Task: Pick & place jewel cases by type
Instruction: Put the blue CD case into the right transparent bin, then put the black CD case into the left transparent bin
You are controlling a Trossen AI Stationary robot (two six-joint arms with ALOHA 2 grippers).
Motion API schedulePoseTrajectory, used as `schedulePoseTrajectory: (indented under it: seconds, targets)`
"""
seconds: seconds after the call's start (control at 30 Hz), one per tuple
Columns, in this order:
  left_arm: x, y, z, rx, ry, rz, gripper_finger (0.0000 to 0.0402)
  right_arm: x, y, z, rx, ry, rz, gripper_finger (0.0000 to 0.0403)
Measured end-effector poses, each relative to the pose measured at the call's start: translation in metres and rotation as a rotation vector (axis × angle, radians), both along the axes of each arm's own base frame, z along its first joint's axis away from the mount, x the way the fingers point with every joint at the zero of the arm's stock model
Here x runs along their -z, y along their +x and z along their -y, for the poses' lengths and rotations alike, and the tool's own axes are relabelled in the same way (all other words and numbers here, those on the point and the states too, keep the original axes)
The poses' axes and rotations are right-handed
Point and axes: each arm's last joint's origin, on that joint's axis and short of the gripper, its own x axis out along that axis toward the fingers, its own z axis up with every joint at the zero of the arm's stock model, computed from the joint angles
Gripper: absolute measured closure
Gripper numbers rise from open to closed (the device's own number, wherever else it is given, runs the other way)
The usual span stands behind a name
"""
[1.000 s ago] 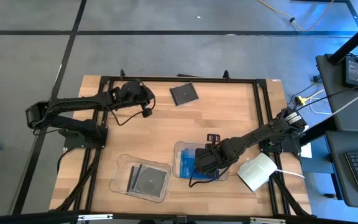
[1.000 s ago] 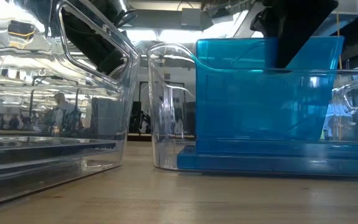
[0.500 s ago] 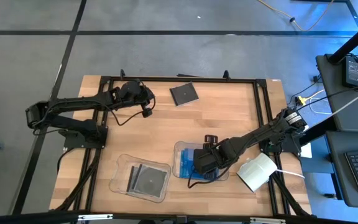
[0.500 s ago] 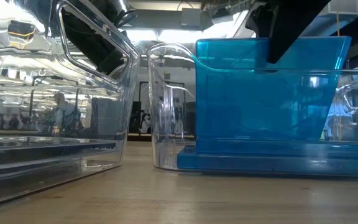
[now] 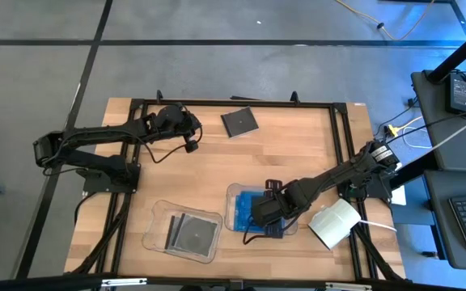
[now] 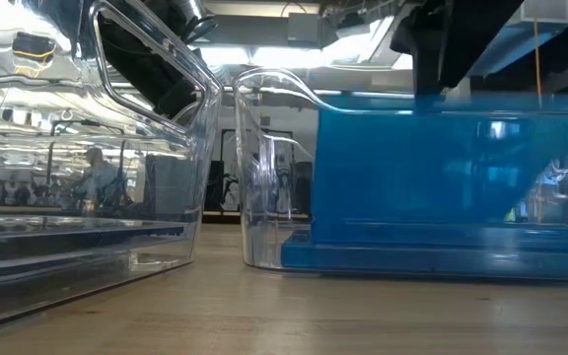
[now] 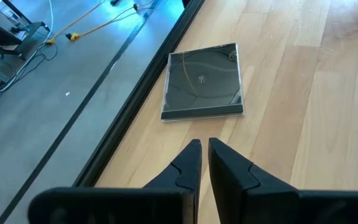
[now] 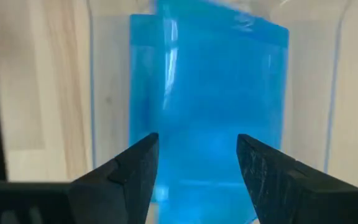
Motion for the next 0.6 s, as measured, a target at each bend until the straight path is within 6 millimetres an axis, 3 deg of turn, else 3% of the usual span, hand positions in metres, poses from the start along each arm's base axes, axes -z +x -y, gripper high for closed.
schedulePoseTrajectory:
  seconds: [0.3, 0.47, 0.6]
  targets:
    - [0.000, 0.000, 0.000, 0.000, 0.000, 0.000, 0.0377, 0.000, 0.001, 0.001, -0.043, -0.008, 0.000, 0.0184]
    - [0.000, 0.000, 0.000, 0.000, 0.000, 0.000, 0.0373, -0.002, 0.009, 0.015, -0.109, -0.267, 0.097, 0.0184]
    - [0.000, 0.000, 0.000, -0.009, -0.011, 0.009, 0.0375, -0.003, 0.016, 0.036, -0.101, -0.374, 0.099, 0.0184]
